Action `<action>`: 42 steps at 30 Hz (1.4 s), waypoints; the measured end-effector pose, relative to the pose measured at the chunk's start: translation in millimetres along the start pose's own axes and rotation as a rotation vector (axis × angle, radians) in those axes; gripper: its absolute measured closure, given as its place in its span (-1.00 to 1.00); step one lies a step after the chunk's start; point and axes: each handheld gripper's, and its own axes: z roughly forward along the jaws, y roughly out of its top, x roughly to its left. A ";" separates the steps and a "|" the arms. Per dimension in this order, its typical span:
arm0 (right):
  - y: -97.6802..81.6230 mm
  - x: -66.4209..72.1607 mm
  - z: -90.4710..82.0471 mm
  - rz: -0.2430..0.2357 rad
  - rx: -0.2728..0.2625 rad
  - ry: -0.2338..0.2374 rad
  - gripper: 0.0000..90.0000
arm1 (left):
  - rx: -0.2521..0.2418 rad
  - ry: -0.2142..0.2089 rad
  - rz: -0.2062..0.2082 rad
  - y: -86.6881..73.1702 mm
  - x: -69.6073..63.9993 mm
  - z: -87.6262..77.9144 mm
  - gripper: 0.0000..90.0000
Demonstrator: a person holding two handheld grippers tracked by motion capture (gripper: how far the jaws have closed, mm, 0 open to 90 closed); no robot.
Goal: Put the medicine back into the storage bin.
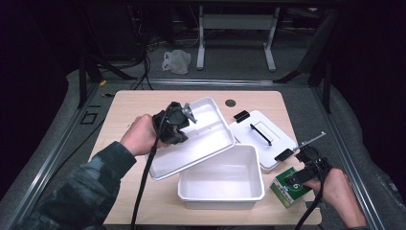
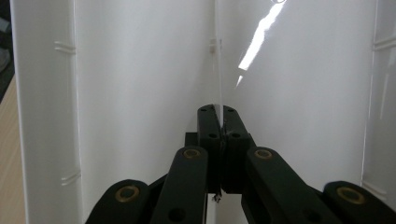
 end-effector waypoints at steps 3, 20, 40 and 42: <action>-0.3 -0.4 -0.8 0.001 0.000 0.000 -0.87 | -0.001 0.021 -0.038 -8.0 7.2 -2.9 0.99; -1.7 -1.7 -4.0 0.015 -0.005 -0.008 -0.88 | 0.038 0.197 -0.380 -94.0 64.3 -5.6 0.99; -4.5 -4.5 -4.3 0.026 -0.012 -0.016 -0.88 | 0.101 0.237 -0.668 -158.2 87.0 49.4 0.99; -4.4 -5.1 -3.1 0.030 -0.010 -0.014 -0.88 | 0.118 0.233 -0.697 -162.6 87.6 60.9 0.98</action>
